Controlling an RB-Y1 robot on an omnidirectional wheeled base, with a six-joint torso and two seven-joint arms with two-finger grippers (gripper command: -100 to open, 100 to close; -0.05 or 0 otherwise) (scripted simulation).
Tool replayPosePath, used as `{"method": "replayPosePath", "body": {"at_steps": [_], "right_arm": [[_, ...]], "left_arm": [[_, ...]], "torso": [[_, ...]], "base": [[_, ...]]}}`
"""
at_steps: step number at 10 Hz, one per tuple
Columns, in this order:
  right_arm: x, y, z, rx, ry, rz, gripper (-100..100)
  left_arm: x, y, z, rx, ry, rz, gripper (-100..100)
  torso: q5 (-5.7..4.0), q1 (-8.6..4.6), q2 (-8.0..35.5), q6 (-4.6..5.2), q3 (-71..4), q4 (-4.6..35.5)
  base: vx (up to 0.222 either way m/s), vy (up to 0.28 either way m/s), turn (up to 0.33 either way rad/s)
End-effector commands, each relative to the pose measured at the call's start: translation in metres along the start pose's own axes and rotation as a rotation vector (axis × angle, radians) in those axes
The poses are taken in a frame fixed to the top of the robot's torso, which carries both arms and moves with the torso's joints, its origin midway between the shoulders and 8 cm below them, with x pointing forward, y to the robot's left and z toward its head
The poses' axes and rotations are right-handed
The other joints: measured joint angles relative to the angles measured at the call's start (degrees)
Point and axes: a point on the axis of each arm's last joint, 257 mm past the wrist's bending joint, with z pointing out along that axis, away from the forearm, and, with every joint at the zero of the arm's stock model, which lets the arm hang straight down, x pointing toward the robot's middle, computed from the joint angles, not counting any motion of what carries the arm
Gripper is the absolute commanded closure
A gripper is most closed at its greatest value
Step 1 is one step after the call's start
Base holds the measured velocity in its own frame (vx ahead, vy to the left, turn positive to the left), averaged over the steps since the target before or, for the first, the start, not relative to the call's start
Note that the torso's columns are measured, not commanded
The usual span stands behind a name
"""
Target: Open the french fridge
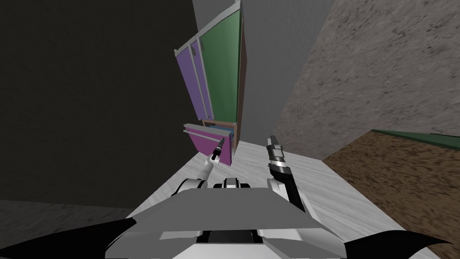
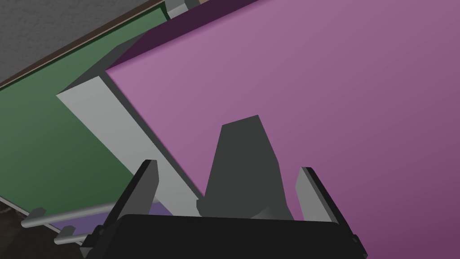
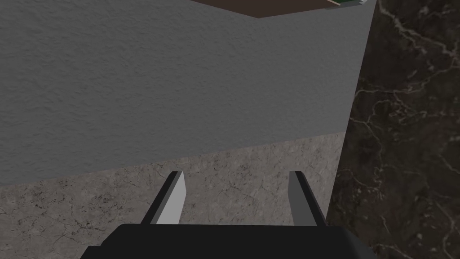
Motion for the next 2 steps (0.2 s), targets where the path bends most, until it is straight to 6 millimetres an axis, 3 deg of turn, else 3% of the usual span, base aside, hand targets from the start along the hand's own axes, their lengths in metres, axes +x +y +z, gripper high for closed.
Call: {"method": "replayPosePath", "body": {"at_steps": [1, 2], "right_arm": [[0.0000, 0.0000, 0.0000, 0.000, 0.000, 0.000, 0], [0.0000, 0.0000, 0.0000, 0.000, 0.000, 0.000, 0]], "left_arm": [[0.0004, 0.0017, -0.0008, -0.004, 0.001, -0.001, 0], [0.0007, 0.0028, -0.0014, -0.006, 0.001, -0.002, 0]], "torso": [[0.02, 0.02, -0.06, 0.00, -0.04, -0.07], [0.03, 0.04, -0.10, 0.00, -0.06, -0.12]], "base": [[0.000, 0.000, 0.000], [0.000, 0.000, 0.000]]}}
